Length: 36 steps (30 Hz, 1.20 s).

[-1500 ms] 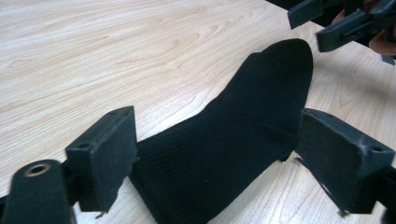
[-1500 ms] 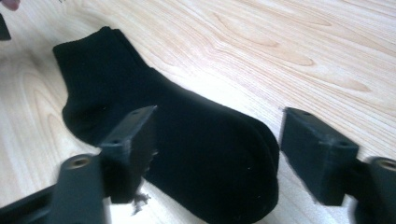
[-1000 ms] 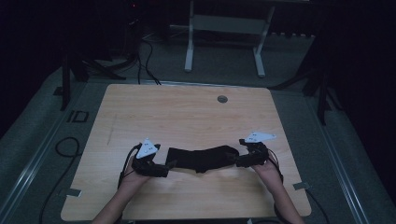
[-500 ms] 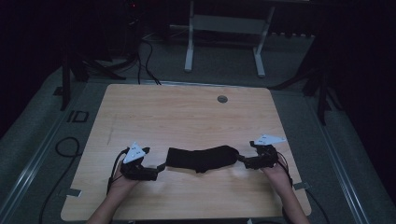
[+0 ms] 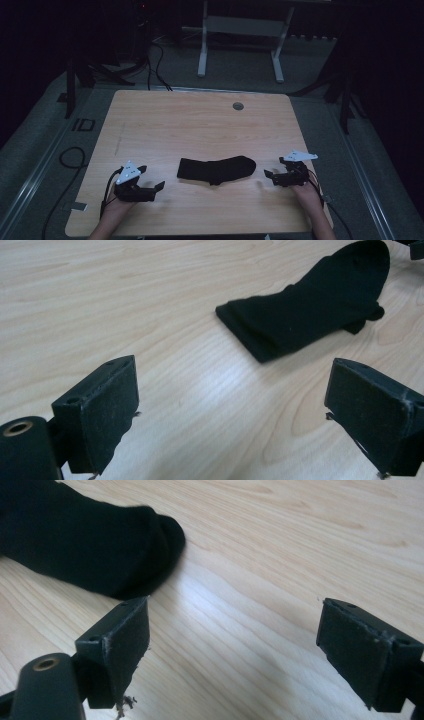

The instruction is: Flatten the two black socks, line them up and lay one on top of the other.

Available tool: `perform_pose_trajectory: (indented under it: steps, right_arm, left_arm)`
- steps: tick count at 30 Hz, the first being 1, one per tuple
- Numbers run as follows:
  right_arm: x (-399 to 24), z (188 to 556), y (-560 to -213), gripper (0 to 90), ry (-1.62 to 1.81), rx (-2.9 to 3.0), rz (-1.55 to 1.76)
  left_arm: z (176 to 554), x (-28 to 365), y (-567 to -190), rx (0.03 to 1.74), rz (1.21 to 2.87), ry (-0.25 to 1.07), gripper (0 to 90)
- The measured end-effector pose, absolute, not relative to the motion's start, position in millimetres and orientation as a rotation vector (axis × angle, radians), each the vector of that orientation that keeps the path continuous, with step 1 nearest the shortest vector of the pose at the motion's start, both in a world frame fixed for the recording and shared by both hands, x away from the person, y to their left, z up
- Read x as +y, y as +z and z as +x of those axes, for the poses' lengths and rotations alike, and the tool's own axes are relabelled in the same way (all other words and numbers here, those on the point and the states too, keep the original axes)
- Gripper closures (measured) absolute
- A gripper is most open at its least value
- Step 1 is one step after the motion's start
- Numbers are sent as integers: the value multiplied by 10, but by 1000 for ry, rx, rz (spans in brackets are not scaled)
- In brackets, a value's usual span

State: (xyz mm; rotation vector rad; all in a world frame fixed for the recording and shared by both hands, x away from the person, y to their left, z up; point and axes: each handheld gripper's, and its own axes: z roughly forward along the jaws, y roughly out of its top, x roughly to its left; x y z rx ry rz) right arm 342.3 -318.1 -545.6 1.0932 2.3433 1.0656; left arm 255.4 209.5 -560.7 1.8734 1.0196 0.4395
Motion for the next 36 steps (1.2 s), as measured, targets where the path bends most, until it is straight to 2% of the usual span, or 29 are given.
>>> perform_pose_trajectory:
  steps: [18, 36]
  right_arm:
    - [-3537, 3205, -5544, 135, 1059, 2293, 1207]
    - [-3671, 2978, -5548, 135, 1063, 2242, 1271]
  left_arm:
    - [2295, 2502, -5648, 1098, 1826, 481, 78]
    - [2091, 2684, -5655, 1138, 1793, 478, 78]
